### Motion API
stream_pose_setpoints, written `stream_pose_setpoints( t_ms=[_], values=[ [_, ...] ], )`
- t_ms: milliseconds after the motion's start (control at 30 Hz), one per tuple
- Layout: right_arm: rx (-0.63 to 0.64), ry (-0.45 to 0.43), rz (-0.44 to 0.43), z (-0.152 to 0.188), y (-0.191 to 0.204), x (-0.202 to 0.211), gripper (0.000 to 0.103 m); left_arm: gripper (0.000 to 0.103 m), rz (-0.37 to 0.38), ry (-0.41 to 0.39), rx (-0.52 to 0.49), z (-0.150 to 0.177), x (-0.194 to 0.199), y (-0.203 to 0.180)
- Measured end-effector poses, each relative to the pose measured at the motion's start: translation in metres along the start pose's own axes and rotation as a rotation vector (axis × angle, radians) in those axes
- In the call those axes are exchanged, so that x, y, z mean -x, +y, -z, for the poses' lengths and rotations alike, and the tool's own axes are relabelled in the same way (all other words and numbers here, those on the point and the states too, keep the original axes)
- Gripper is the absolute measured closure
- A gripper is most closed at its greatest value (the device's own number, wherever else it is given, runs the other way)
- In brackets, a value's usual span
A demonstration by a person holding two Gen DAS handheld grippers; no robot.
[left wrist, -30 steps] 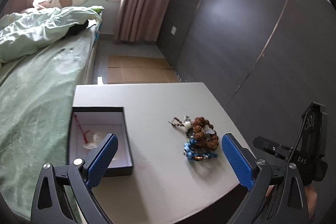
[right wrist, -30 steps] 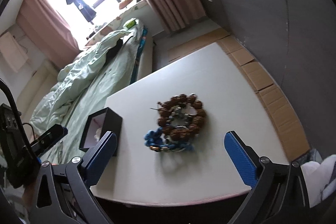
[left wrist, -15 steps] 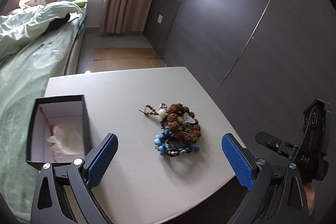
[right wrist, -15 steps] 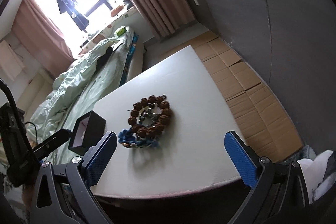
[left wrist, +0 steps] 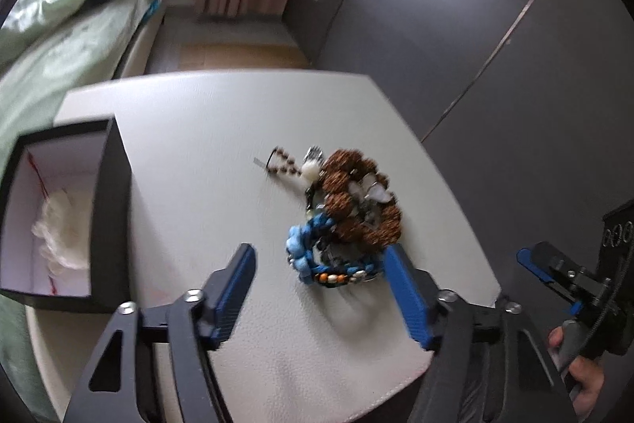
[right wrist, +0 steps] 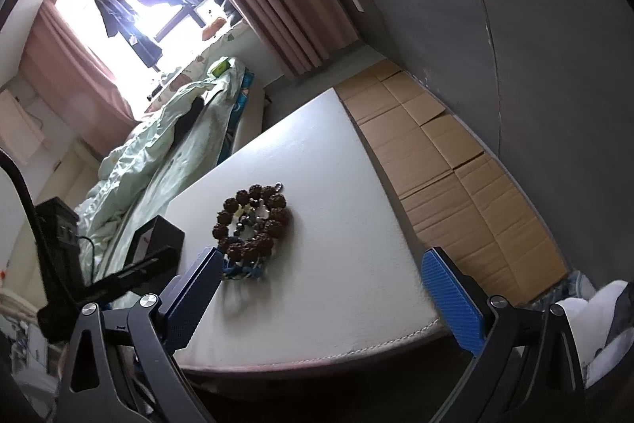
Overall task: Organize jewelry
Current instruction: 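Open the left gripper over the box and return to the pile, then grasp the blue beads with the left gripper while the right gripper grasps the brown bead bracelet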
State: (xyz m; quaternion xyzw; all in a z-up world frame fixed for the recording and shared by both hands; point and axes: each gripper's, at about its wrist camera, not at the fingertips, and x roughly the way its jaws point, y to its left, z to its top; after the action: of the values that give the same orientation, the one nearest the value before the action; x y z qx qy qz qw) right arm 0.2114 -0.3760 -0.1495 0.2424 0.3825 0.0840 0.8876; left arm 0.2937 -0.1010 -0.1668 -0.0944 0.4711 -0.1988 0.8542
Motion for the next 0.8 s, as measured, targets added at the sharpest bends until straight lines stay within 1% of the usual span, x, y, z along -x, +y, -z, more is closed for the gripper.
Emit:
stream_pose_setpoints(
  t_ms=[67,133,167,233,300,333,367,400,433,500,600,800],
  values=[
    [-0.003,0.007,-0.002,0.0,0.0,-0.004,0.001,0.045,0.001,0.021,0.021,0.001,-0.009,0.004],
    [-0.004,0.015,-0.005,0.001,0.0,-0.007,0.001,0.046,0.014,0.039,0.046,0.001,-0.018,0.008],
    [-0.004,0.02,-0.007,0.001,0.0,-0.008,0.001,0.048,0.019,0.043,0.054,0.001,-0.02,0.01],
    [-0.005,0.025,-0.01,0.001,0.0,-0.011,0.002,0.058,0.027,0.058,0.073,0.002,-0.028,0.013],
    [-0.004,0.031,-0.018,-0.001,0.002,-0.015,0.003,0.081,0.037,0.082,0.093,0.004,-0.035,0.016],
    [-0.005,0.033,-0.023,-0.001,0.003,-0.017,0.004,0.084,0.031,0.089,0.098,0.004,-0.037,0.017],
    [-0.006,0.036,-0.028,-0.002,0.004,-0.019,0.006,0.084,0.028,0.089,0.101,0.005,-0.036,0.018],
    [-0.006,0.043,-0.04,-0.004,0.006,-0.024,0.014,0.085,0.033,0.086,0.103,0.005,-0.034,0.019],
    [-0.008,0.055,-0.052,-0.005,0.008,-0.029,0.018,0.085,0.035,0.081,0.101,0.005,-0.032,0.02],
    [-0.008,0.076,-0.064,-0.007,0.013,-0.04,0.02,0.085,0.031,0.066,0.09,0.003,-0.026,0.019],
    [-0.014,0.121,-0.08,-0.011,0.018,-0.059,0.03,0.085,0.045,0.051,0.095,0.001,-0.014,0.021],
    [-0.04,0.188,-0.109,-0.014,0.03,-0.086,0.033,0.085,0.052,0.004,0.095,-0.002,0.009,0.024]
  ],
)
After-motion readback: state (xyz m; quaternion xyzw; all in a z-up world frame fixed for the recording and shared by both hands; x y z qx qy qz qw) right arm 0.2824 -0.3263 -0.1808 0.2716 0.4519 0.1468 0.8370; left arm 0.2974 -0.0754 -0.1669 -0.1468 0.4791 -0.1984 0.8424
